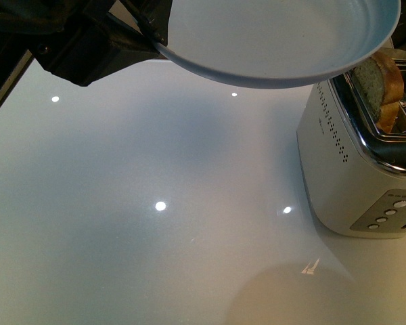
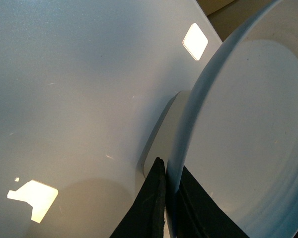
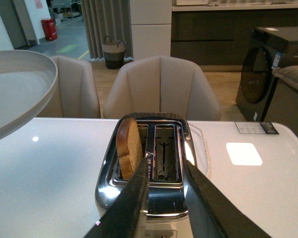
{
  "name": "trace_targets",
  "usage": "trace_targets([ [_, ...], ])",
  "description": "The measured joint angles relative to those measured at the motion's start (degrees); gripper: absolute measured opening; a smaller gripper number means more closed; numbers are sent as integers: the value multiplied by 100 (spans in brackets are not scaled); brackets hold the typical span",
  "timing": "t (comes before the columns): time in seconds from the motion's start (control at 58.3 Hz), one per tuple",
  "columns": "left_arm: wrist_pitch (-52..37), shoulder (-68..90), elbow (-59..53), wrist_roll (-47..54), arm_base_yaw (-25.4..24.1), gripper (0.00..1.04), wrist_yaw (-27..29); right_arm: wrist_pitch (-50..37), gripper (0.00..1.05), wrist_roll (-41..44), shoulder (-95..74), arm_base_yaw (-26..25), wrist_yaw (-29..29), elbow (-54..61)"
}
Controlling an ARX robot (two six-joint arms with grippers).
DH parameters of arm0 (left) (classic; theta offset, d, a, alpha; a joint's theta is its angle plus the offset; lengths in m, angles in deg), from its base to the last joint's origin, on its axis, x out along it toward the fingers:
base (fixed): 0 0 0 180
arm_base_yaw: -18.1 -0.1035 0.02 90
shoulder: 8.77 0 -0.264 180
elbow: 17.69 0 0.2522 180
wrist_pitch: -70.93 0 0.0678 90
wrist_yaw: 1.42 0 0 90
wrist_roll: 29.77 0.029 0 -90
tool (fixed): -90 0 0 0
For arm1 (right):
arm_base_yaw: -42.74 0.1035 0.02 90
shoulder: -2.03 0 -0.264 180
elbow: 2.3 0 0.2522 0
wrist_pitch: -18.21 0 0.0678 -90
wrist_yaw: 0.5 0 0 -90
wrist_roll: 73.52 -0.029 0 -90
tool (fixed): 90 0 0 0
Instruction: Left arm holds plate, right arm toasts bread
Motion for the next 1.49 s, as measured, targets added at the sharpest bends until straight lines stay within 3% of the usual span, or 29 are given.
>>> trace_targets([
  [0.24, -7, 0, 0, 2, 0, 3, 9, 0, 80, 0, 2, 0, 2, 0],
  [0.343, -616, -4, -79, 96, 0, 3, 28, 0, 97, -2, 2, 0, 0, 0],
  [0.601, -881, 4, -83, 208, -205, 3, -343, 2, 96, 0, 7, 0, 0, 0],
  [0.875, -1784, 439, -890, 1078, -1580, 3, -1366, 2, 96, 0, 7, 0, 0, 0],
  [1.081, -2688, 1349, -1235, 1676, -2221, 3, -1788, 2, 96, 0, 7, 0, 2, 0],
  [1.493, -3412, 3279, -1261, 2826, -2723, 3, -2208, 2, 96, -2, 7, 0, 2, 0],
])
